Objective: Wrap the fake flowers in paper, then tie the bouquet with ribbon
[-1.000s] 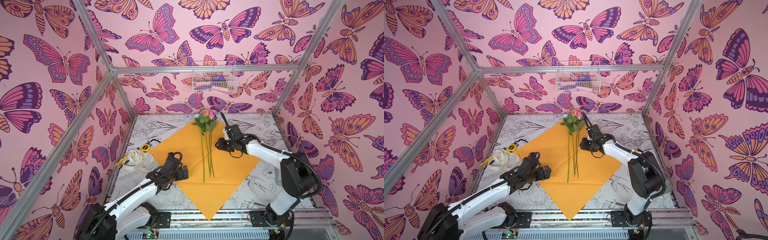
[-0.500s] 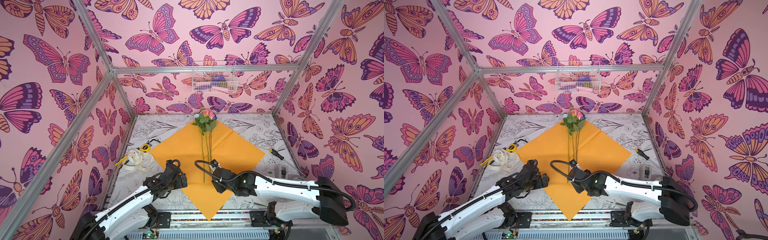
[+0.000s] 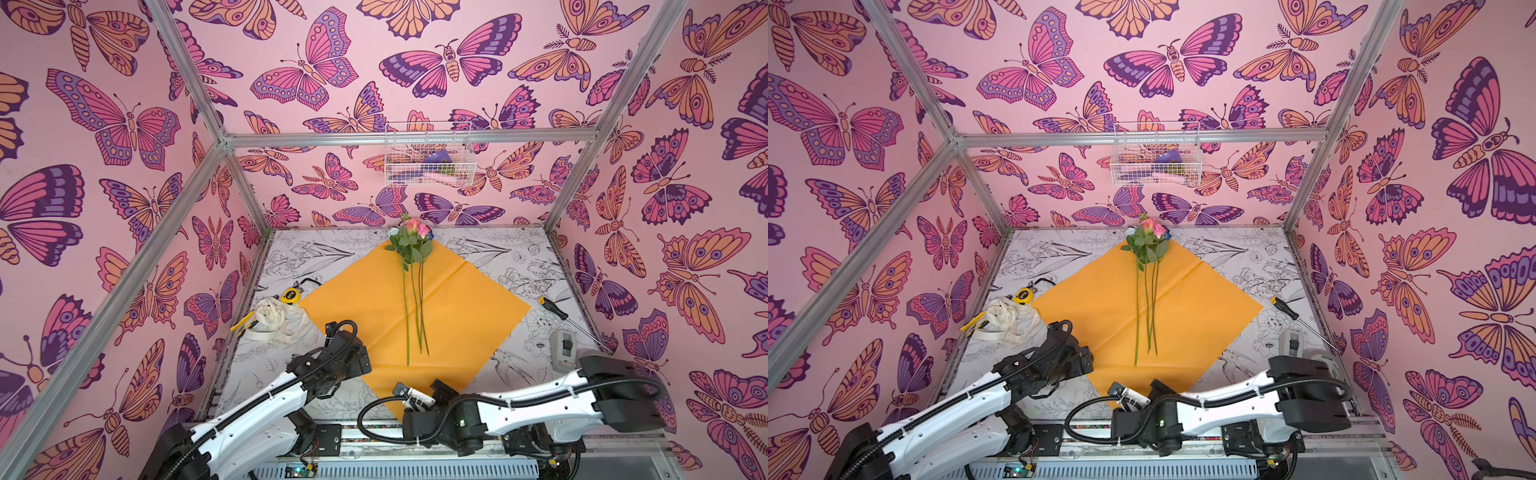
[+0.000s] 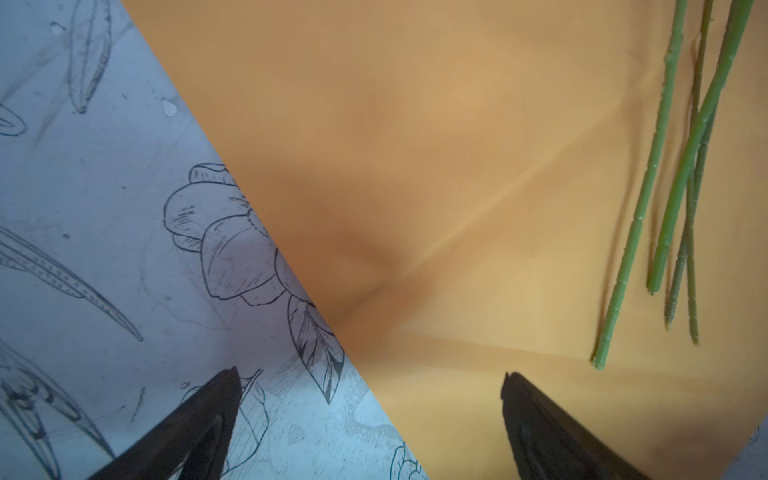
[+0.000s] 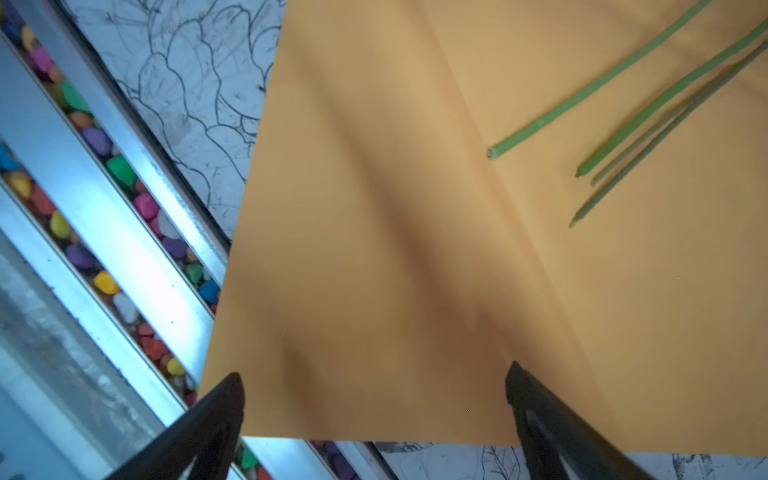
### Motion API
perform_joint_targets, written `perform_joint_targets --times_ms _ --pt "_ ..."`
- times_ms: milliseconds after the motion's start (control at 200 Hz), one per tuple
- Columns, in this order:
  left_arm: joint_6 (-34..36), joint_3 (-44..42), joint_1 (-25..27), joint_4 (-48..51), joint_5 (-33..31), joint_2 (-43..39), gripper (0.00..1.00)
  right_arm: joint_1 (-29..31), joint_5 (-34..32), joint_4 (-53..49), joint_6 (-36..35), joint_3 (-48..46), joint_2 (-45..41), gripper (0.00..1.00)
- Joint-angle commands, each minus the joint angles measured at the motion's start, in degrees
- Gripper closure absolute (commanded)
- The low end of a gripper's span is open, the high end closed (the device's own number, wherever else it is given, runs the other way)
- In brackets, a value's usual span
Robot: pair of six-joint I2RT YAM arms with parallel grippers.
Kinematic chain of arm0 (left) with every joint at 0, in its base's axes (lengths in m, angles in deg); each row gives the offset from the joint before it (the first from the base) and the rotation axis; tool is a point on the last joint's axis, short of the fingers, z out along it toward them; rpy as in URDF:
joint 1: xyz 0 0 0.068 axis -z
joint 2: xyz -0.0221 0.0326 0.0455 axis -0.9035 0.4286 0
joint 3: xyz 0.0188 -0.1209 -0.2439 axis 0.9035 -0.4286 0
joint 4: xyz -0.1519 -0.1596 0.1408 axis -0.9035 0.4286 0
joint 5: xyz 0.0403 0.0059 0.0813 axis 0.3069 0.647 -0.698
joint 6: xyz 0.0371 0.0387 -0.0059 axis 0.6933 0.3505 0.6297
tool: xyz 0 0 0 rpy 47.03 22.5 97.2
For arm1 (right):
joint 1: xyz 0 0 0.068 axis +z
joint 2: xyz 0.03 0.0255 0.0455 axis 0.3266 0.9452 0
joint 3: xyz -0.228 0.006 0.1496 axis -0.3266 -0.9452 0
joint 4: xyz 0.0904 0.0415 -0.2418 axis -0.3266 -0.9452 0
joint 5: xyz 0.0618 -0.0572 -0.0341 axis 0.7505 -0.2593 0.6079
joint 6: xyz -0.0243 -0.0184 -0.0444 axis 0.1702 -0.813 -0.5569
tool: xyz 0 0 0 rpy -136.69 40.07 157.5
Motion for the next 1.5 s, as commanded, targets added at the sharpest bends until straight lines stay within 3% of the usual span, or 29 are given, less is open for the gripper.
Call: perform_joint_targets --times_ms 0,456,611,821,1046,1277,1497 --pt "-0.92 1.68 0.11 1.9 -2.77 0.46 0.0 2.22 -3.75 -4.94 1.86 5.39 5.82 0.02" --pt "-1.23 1.6 0.12 1.99 -1.18 0.54 0.0 1.0 6.03 1.04 0.35 0.46 5.16 0.06" --pt "-0.86 1.46 0.11 2.31 1.0 0.49 0.0 0.39 7.94 1.5 1.67 -0.06 6.97 0.15" --pt "-1.21 0.22 0.11 2.76 8.83 -0.06 0.0 -0.48 5.14 1.66 5.41 -0.8 7.0 0.43" --pt "-1.54 -1.96 0.16 2.74 16.81 -4.26 0.04 -1.53 1.36 3.51 5.25 -0.24 6.8 0.65" --pt "-0.46 -3.67 0.2 1.59 21.27 -10.86 0.1 -2.75 -5.6 4.41 6.03 -0.15 3.88 0.74" --pt "7.93 -5.21 0.46 -5.62 25.97 -15.91 0.21 -6.23 -3.67 8.48 2.92 -1.17 2.06 0.78"
